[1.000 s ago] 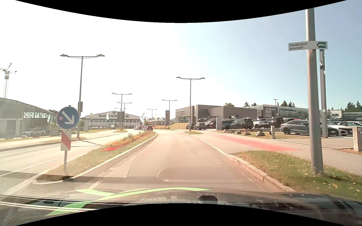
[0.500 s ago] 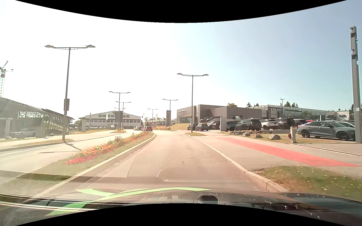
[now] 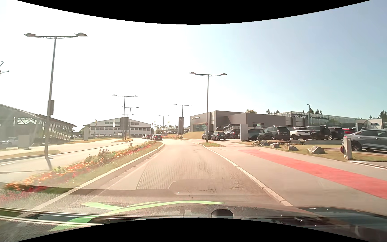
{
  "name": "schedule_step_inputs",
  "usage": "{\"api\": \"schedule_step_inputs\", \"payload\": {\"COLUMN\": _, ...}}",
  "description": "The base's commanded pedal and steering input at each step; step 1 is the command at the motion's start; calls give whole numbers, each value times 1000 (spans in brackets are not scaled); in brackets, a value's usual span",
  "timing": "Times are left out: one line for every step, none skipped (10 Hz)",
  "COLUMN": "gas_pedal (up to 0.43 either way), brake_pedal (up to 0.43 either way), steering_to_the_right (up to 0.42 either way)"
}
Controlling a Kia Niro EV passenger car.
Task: Follow the waypoints while adhering to traffic rules and regulations
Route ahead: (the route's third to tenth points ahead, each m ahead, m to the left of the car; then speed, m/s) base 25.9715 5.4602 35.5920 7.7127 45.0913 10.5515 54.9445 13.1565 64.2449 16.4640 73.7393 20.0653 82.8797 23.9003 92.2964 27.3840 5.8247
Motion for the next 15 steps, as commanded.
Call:
{"api": "schedule_step_inputs", "payload": {"gas_pedal": 177, "brake_pedal": 0, "steering_to_the_right": -19}}
{"api": "schedule_step_inputs", "payload": {"gas_pedal": 177, "brake_pedal": 0, "steering_to_the_right": -21}}
{"api": "schedule_step_inputs", "payload": {"gas_pedal": 177, "brake_pedal": 0, "steering_to_the_right": -23}}
{"api": "schedule_step_inputs", "payload": {"gas_pedal": 177, "brake_pedal": 0, "steering_to_the_right": -23}}
{"api": "schedule_step_inputs", "payload": {"gas_pedal": 169, "brake_pedal": 0, "steering_to_the_right": -23}}
{"api": "schedule_step_inputs", "payload": {"gas_pedal": 157, "brake_pedal": 0, "steering_to_the_right": -24}}
{"api": "schedule_step_inputs", "payload": {"gas_pedal": 157, "brake_pedal": 0, "steering_to_the_right": -25}}
{"api": "schedule_step_inputs", "payload": {"gas_pedal": 157, "brake_pedal": 0, "steering_to_the_right": -25}}
{"api": "schedule_step_inputs", "payload": {"gas_pedal": 157, "brake_pedal": 0, "steering_to_the_right": -25}}
{"api": "schedule_step_inputs", "payload": {"gas_pedal": 150, "brake_pedal": 0, "steering_to_the_right": -25}}
{"api": "schedule_step_inputs", "payload": {"gas_pedal": 150, "brake_pedal": 0, "steering_to_the_right": -27}}
{"api": "schedule_step_inputs", "payload": {"gas_pedal": 150, "brake_pedal": 0, "steering_to_the_right": -27}}
{"api": "schedule_step_inputs", "payload": {"gas_pedal": 150, "brake_pedal": 0, "steering_to_the_right": -27}}
{"api": "schedule_step_inputs", "payload": {"gas_pedal": 130, "brake_pedal": 0, "steering_to_the_right": -27}}
{"api": "schedule_step_inputs", "payload": {"gas_pedal": 118, "brake_pedal": 0, "steering_to_the_right": -27}}
